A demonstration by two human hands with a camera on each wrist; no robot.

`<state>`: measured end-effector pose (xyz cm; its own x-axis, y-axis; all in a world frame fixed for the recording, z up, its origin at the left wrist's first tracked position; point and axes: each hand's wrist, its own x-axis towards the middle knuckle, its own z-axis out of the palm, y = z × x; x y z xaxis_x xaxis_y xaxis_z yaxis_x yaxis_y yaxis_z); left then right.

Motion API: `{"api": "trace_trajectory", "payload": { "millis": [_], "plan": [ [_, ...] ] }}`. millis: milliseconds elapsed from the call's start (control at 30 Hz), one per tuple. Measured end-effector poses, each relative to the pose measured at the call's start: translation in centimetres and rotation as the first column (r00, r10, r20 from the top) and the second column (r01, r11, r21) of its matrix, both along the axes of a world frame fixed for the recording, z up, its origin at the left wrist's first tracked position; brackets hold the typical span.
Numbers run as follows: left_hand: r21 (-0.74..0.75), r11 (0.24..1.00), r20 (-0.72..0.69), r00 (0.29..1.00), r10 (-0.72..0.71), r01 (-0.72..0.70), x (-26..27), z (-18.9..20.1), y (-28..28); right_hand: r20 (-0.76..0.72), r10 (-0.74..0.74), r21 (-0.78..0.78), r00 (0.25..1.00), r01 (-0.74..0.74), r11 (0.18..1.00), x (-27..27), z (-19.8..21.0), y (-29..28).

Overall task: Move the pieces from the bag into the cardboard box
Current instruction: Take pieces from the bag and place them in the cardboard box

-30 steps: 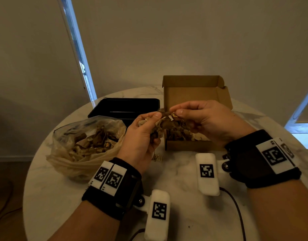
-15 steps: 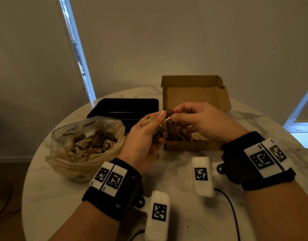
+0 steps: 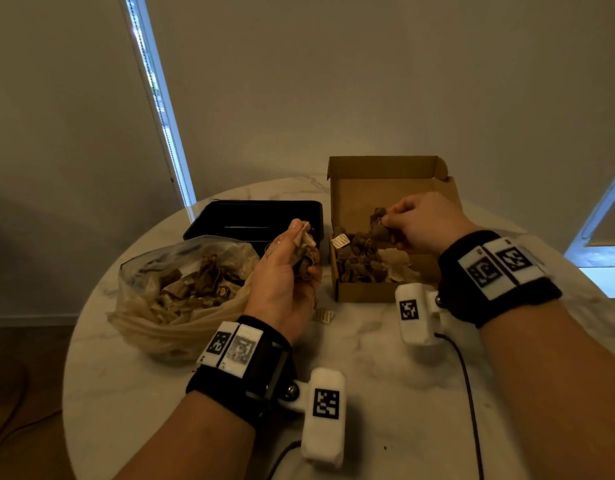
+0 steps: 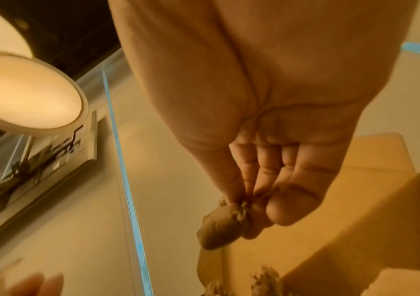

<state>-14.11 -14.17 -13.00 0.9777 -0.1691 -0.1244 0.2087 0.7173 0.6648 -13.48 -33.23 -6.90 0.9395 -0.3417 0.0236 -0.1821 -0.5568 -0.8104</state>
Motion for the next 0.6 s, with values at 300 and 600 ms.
{"api": "trace_trajectory", "payload": {
  "millis": [300,600],
  "plan": [
    [0.004,1.0,-0.008,1.0,-0.016,0.016,0.0,-0.2,0.1,-0.289,0.024,-0.241,0.957,-0.097,0.966,3.5,-0.7,2.0],
    [0.013,1.0,-0.031,0.999,-0.013,0.014,0.1,-0.4,-0.1,-0.241,0.134,-0.293,0.961,-0.204,0.934,1.7,-0.3,2.7]
  ]
}}
